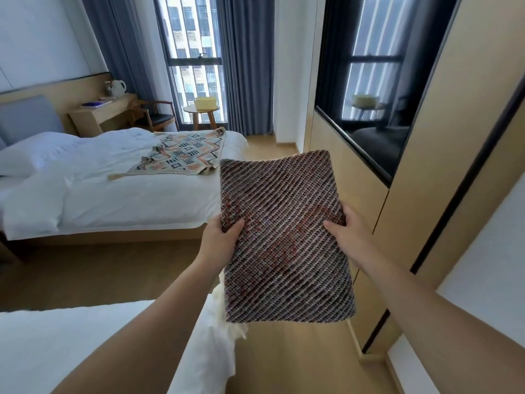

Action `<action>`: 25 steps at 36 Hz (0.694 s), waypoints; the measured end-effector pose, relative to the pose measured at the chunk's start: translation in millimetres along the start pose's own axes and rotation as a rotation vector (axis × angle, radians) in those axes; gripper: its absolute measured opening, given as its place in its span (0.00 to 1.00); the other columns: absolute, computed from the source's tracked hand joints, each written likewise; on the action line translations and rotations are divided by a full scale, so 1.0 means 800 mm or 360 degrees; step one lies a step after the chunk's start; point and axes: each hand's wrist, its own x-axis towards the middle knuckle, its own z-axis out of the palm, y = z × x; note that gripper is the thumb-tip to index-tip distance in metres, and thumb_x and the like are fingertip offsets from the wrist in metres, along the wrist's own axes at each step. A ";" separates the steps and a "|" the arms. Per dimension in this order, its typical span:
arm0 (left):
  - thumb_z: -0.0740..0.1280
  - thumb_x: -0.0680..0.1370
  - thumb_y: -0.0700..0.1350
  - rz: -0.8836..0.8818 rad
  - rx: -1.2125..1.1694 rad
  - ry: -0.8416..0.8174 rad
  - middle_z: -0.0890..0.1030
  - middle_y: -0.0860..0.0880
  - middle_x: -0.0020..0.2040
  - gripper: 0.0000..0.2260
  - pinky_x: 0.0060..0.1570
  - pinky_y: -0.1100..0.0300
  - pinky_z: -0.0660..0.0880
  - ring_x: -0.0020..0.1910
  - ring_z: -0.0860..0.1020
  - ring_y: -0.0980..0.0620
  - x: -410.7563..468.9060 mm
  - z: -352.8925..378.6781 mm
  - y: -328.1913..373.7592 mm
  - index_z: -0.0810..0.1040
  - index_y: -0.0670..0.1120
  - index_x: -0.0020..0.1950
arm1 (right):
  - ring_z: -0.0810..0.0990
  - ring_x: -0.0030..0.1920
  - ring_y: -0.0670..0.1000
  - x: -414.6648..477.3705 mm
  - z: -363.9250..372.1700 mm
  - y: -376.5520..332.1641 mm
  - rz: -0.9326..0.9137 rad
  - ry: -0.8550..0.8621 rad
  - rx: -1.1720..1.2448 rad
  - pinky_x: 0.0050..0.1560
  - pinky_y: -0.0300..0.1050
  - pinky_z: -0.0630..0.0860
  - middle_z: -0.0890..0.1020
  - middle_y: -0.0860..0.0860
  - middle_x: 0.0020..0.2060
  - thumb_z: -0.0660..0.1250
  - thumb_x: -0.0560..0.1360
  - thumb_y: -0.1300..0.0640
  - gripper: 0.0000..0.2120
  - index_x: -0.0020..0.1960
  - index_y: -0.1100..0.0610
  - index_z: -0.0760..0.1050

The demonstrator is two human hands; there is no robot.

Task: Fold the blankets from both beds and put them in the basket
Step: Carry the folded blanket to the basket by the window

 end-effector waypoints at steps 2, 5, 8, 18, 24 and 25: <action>0.67 0.79 0.44 0.0001 -0.0004 -0.0008 0.82 0.56 0.47 0.04 0.42 0.65 0.75 0.46 0.80 0.58 0.028 0.005 -0.003 0.76 0.52 0.52 | 0.76 0.56 0.47 0.029 0.007 0.004 0.0016 -0.0001 -0.0003 0.57 0.43 0.72 0.77 0.46 0.56 0.66 0.77 0.62 0.21 0.69 0.50 0.69; 0.66 0.79 0.44 -0.0011 -0.0016 -0.0020 0.82 0.56 0.47 0.04 0.42 0.65 0.75 0.45 0.81 0.59 0.073 0.016 -0.009 0.76 0.54 0.50 | 0.76 0.56 0.47 0.076 0.014 0.014 0.0038 -0.0016 0.0028 0.60 0.46 0.72 0.77 0.46 0.56 0.65 0.77 0.62 0.21 0.69 0.50 0.69; 0.66 0.79 0.45 -0.0031 0.0000 -0.0010 0.82 0.54 0.49 0.03 0.45 0.63 0.77 0.47 0.81 0.56 0.125 0.032 -0.019 0.76 0.53 0.51 | 0.77 0.56 0.47 0.132 0.017 0.027 0.0049 -0.0053 0.0056 0.60 0.47 0.73 0.78 0.46 0.56 0.65 0.77 0.63 0.21 0.69 0.51 0.70; 0.68 0.78 0.47 -0.0109 0.0060 0.0124 0.82 0.52 0.52 0.13 0.44 0.63 0.76 0.49 0.81 0.55 0.309 0.102 -0.024 0.76 0.46 0.60 | 0.78 0.56 0.48 0.352 0.015 0.062 0.0029 -0.0170 0.0139 0.59 0.48 0.75 0.79 0.47 0.56 0.65 0.77 0.62 0.20 0.67 0.51 0.71; 0.68 0.77 0.47 -0.0085 0.0067 0.0218 0.82 0.53 0.49 0.11 0.40 0.65 0.75 0.46 0.81 0.55 0.409 0.141 -0.016 0.76 0.46 0.58 | 0.79 0.54 0.46 0.470 0.013 0.070 0.0027 -0.0245 0.0182 0.60 0.50 0.75 0.80 0.45 0.54 0.65 0.77 0.62 0.17 0.62 0.47 0.73; 0.68 0.77 0.46 -0.0085 0.0059 0.0224 0.82 0.53 0.49 0.10 0.39 0.66 0.75 0.46 0.81 0.56 0.423 0.147 -0.016 0.76 0.46 0.57 | 0.79 0.54 0.46 0.487 0.014 0.072 0.0033 -0.0253 0.0184 0.60 0.50 0.75 0.80 0.45 0.54 0.65 0.77 0.62 0.17 0.62 0.47 0.73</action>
